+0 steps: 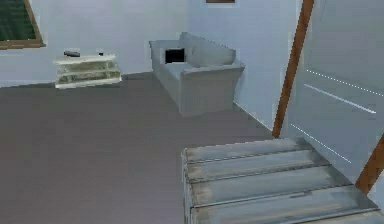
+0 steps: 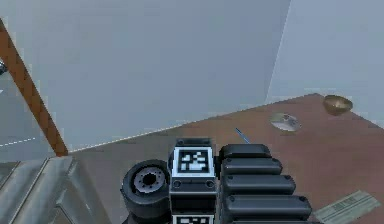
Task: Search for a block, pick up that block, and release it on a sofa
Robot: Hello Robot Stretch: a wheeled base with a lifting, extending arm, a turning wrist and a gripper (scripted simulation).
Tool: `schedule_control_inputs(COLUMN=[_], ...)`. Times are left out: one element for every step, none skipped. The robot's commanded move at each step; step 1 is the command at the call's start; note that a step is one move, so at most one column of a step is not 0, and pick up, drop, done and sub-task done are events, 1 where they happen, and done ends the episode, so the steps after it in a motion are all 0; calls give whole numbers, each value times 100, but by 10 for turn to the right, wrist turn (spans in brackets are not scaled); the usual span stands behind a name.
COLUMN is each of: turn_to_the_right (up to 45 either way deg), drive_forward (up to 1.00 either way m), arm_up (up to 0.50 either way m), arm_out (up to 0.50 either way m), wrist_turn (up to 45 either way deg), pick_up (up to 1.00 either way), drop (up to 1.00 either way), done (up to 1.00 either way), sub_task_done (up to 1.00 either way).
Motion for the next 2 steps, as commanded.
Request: schedule_control_inputs(turn_to_the_right=[-210,0], drive_forward=[0,25], arm_up=[0,0], arm_out=[0,0], wrist_turn=[0,0], pick_up=[0,0], drop=[0,0], done=[0,0], sub_task_done=[0,0])
